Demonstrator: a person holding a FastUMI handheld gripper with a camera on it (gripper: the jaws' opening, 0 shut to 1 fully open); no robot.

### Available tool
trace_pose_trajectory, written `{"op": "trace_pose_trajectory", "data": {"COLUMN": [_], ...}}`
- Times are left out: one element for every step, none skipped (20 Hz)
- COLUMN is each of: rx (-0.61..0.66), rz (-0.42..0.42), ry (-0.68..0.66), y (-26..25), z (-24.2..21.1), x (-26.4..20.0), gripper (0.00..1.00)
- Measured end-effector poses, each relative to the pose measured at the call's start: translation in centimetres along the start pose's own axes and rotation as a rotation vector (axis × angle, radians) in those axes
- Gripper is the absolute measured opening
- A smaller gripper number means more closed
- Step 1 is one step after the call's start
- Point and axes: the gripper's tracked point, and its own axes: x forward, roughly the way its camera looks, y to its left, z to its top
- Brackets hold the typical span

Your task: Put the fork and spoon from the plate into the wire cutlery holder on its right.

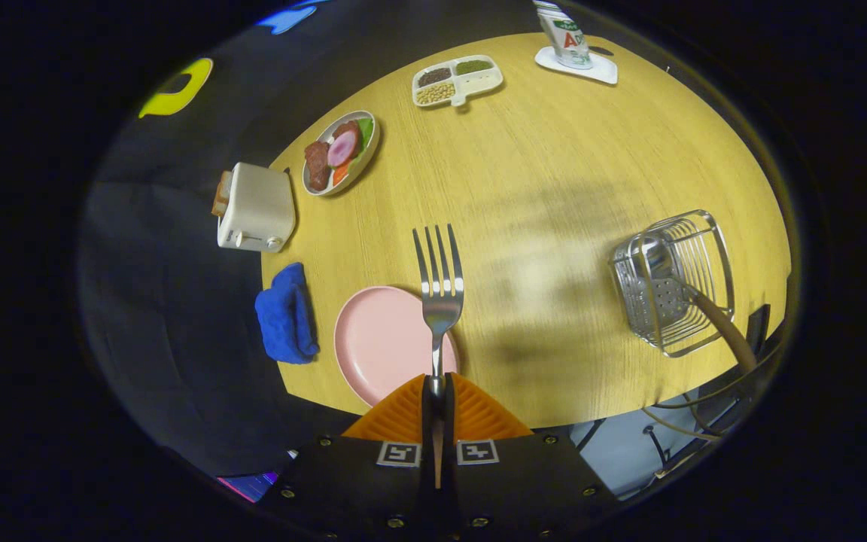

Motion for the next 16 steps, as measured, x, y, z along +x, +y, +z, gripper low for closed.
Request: {"op": "trace_pose_trajectory", "data": {"rx": [0.009,0.02,0.032,0.041,0.051,0.056,0.062,0.071,0.08,0.085,0.092,0.098,0.106,0.116,0.121,0.126], "rz": [-0.008,-0.014,-0.017,-0.023,-0.029,-0.036,-0.044,-0.05,-0.058,-0.067,-0.072,-0.076,-0.082,-0.086,-0.089,-0.093], "ry": [-0.006,-0.01,-0.011,-0.01,-0.011,-0.009,-0.005,0.001,0.003,0.009,0.016,0.026,0.038,0.048,0.061,0.066], "y": [-0.9,-1.6,-2.4,-3.3,-4.0,-4.8,-5.7,-6.5,-7.3,-8.0,-8.7,-9.2,-9.8,-10.3,-10.7,-11.1], "z": [0.2,0.4,0.4,0.4,0.6,0.6,0.5,0.4,0.4,0.3,0.2,-0.1,-0.2,-0.2,-0.3,-0.2], "x": [-0.5,-1.0,-1.5,-2.0,-2.4,-2.8,-3.2,-3.6,-3.8,-4.1,-4.3,-4.5,-4.6,-4.5,-4.6,-4.8], "gripper": [0.03,0.03,0.03,0.03,0.03,0.03,0.03,0.03,0.03,0.03,0.03,0.03,0.03,0.03,0.03,0.03]}}
